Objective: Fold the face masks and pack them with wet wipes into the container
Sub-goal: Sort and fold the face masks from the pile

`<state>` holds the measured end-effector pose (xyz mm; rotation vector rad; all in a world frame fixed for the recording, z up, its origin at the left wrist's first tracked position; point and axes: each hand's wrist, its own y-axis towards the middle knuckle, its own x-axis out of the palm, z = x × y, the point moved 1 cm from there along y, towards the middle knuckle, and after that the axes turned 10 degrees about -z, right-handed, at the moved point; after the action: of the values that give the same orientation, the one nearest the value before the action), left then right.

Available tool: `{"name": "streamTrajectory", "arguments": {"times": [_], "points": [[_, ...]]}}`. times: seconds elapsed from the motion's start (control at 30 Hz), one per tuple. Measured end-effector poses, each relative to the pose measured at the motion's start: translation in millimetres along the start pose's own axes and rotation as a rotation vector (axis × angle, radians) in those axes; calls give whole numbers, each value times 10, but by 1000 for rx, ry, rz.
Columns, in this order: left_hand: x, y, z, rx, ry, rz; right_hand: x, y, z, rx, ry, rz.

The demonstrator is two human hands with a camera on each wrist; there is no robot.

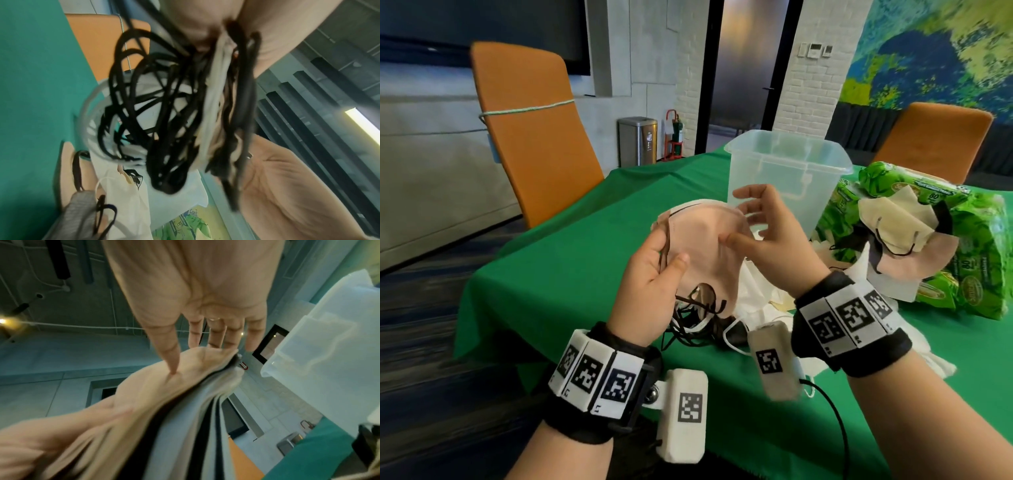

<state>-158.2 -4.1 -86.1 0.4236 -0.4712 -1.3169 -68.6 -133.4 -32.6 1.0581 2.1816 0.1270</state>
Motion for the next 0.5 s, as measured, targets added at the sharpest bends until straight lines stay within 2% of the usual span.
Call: {"name": "streamTrajectory", "arguments": {"times": [0.07,0.17,0.23,0.33,0.5], "points": [[14,-6,19,17,-2,-42,-70,10,-64,7,-64,-116],[12,1,50,25,-37,-85,-151,34,-119,58,187,-326],[16,-1,58,20,-48,-98,-190,40,-110,84,273,-366],[7,-10,68,17,-45,-94,-189,45,-74,75,260,-317],[-40,-23,30,-33,-13,-140,-170,68,-24,19,178,-60]]}}
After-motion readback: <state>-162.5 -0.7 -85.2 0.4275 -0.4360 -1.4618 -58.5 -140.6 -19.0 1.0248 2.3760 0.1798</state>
